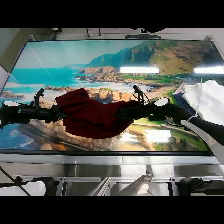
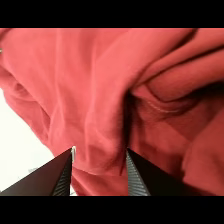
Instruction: Fold the shirts.
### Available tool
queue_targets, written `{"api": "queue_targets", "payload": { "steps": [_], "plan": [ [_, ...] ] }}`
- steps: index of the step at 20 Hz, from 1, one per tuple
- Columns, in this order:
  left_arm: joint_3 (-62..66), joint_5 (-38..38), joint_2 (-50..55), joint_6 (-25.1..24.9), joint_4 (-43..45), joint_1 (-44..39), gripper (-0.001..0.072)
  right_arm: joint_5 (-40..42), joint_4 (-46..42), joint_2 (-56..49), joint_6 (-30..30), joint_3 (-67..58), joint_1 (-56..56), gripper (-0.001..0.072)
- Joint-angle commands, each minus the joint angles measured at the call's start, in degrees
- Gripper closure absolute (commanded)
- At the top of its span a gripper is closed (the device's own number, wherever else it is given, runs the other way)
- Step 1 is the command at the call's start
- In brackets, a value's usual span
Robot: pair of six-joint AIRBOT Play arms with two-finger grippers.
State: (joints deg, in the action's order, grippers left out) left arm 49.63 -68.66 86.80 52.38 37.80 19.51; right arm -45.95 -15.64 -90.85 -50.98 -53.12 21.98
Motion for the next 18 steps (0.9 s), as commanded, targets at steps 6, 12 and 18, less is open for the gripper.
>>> {"api": "queue_targets", "payload": {
  "steps": [6,12,18],
  "plan": [
    [0.07,-2.14,-0.04,-0.28,-0.50,0.04,0.0699,0.57,7.48,-2.99,5.07,-0.24,2.51,0.0340],
    [1.16,-7.19,-0.07,-0.24,-0.57,0.04,0.0698,1.07,12.35,-2.64,9.27,-3.06,3.43,0.0696],
    [10.36,-24.30,-7.69,-0.28,-22.45,1.46,0.0700,-4.09,9.20,14.32,9.22,-8.20,-5.05,0.0696]
  ]
}}
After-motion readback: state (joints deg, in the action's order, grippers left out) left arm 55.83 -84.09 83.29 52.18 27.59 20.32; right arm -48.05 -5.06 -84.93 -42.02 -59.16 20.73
